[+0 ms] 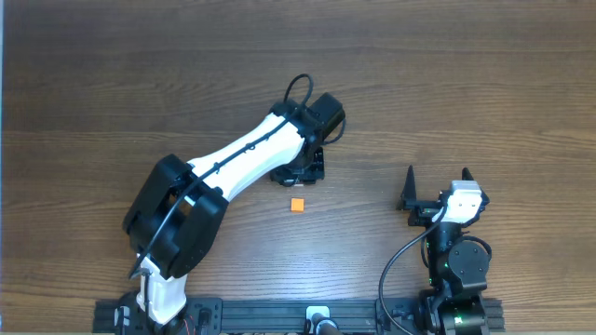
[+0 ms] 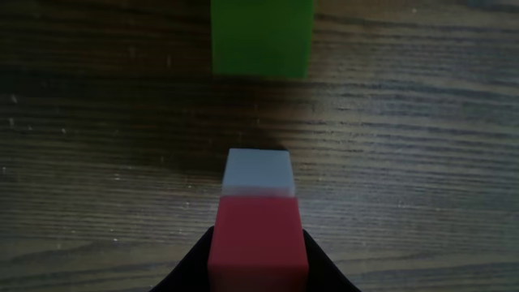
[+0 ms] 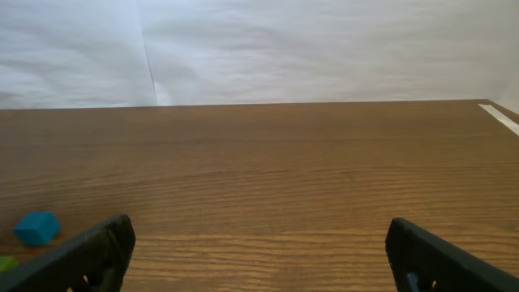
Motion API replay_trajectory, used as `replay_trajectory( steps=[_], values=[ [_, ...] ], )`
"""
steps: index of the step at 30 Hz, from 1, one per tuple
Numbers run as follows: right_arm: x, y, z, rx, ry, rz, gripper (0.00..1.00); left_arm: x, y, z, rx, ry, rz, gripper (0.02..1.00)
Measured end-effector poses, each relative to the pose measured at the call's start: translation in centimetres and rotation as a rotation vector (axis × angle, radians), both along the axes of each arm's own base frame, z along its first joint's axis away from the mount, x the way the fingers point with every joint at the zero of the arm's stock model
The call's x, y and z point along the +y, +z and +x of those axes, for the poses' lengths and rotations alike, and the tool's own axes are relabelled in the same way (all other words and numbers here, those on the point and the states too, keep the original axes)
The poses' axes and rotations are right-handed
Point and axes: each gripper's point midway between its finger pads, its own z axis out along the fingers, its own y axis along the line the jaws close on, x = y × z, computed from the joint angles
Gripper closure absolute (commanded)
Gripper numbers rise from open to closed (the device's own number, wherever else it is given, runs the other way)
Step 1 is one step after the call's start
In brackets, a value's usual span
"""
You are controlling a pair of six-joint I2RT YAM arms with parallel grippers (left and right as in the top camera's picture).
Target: Stack Cubes
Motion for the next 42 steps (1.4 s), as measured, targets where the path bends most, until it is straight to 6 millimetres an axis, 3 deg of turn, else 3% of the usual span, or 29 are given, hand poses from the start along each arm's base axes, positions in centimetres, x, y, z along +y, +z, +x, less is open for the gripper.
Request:
replay_trajectory(
  steps=[42],
  values=[
    [0.0,0.0,0.0,0.0,0.0,0.0,0.009,0.19,-0.44,0.29,0.004,0.01,0.003,0.82]
  ],
)
